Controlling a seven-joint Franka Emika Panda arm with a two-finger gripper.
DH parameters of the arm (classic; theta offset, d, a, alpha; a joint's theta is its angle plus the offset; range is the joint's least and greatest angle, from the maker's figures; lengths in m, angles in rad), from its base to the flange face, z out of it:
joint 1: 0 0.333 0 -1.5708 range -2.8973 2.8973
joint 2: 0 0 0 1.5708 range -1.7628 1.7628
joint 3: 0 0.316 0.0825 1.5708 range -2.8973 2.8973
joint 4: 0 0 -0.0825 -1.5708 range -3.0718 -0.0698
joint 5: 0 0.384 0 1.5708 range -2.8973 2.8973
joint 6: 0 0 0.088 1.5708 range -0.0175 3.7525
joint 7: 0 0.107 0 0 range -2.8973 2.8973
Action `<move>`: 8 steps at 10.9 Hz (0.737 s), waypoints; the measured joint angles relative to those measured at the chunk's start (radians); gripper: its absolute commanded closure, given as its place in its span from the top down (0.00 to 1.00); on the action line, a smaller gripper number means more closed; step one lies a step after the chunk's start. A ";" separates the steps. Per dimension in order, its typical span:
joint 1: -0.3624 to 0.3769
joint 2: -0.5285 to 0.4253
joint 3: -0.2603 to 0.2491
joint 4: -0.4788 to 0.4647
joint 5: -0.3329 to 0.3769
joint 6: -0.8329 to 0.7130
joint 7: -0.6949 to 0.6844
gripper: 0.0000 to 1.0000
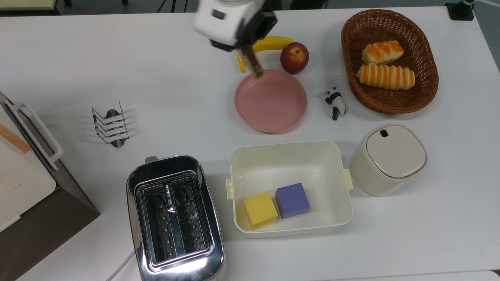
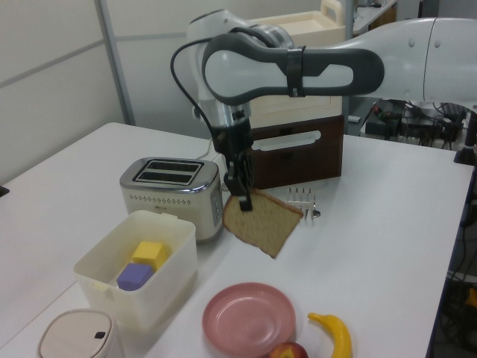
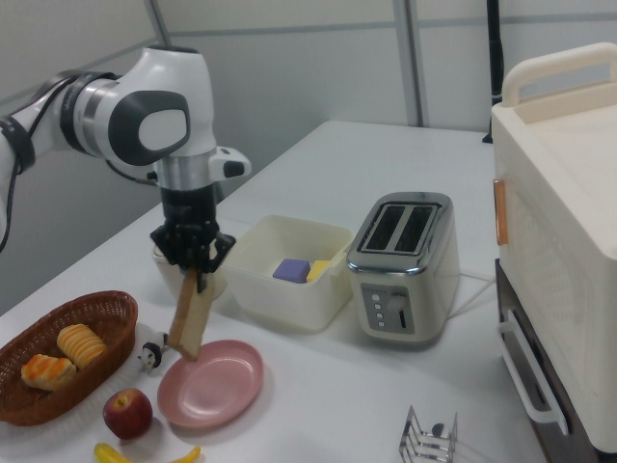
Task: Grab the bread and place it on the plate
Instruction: 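Carry the bread slice over to the pink plate, then lower the bread onto the pink plate and open the gripper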
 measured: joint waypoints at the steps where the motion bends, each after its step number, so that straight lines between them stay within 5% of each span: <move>1: 0.021 0.002 0.001 -0.014 0.022 -0.020 -0.024 0.07; 3: 0.054 0.025 0.002 -0.046 0.050 -0.024 -0.044 0.07; 4: 0.071 0.053 0.002 -0.052 0.053 -0.024 -0.048 0.16; 6: 0.105 0.131 0.003 -0.054 0.054 0.001 -0.049 0.49; 7: 0.121 0.159 0.004 -0.054 0.054 0.043 -0.049 0.55; 8: 0.136 0.174 0.004 -0.054 0.054 0.081 -0.049 0.81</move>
